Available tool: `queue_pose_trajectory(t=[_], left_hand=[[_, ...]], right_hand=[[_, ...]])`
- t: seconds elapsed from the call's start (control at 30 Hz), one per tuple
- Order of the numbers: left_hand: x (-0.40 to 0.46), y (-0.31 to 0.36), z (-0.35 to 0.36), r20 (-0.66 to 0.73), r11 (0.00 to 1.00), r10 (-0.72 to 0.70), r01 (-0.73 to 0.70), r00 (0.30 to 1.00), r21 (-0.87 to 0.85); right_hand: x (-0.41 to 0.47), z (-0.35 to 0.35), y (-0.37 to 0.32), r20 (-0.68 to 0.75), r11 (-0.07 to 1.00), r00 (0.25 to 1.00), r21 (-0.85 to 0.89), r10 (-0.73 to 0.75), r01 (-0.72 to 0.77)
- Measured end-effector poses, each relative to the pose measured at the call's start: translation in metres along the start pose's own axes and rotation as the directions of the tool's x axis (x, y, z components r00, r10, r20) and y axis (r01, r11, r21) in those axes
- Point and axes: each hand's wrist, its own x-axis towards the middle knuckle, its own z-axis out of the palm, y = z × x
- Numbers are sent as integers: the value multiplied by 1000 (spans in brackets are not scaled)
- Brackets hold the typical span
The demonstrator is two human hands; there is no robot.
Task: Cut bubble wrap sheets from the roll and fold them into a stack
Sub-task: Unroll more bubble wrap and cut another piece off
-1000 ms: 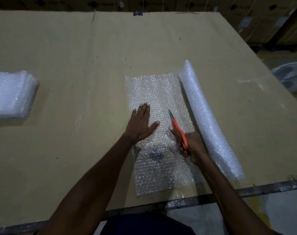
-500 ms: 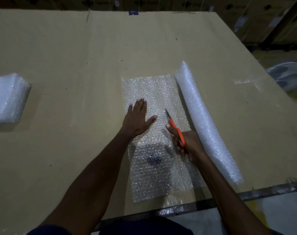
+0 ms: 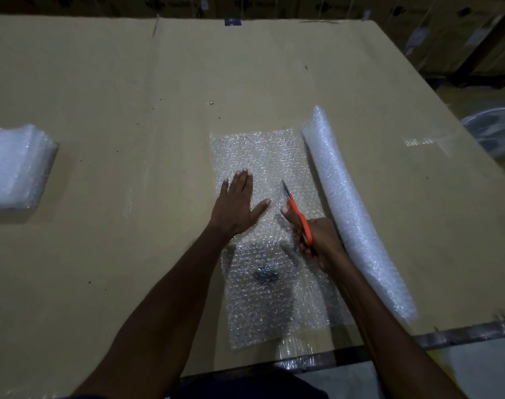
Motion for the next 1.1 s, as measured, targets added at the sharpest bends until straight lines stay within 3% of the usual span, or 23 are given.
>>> queue_pose_trajectory(t=[0.8, 1.1], left_hand=[[26, -3, -14, 19, 997, -28, 29, 999, -67], [38, -15, -3, 18, 999, -29, 29, 999, -12]], right_hand=[[15, 5, -9, 4, 1000, 1000, 3, 5, -5], [23, 7, -13, 13, 1000, 1000, 15, 19, -19]])
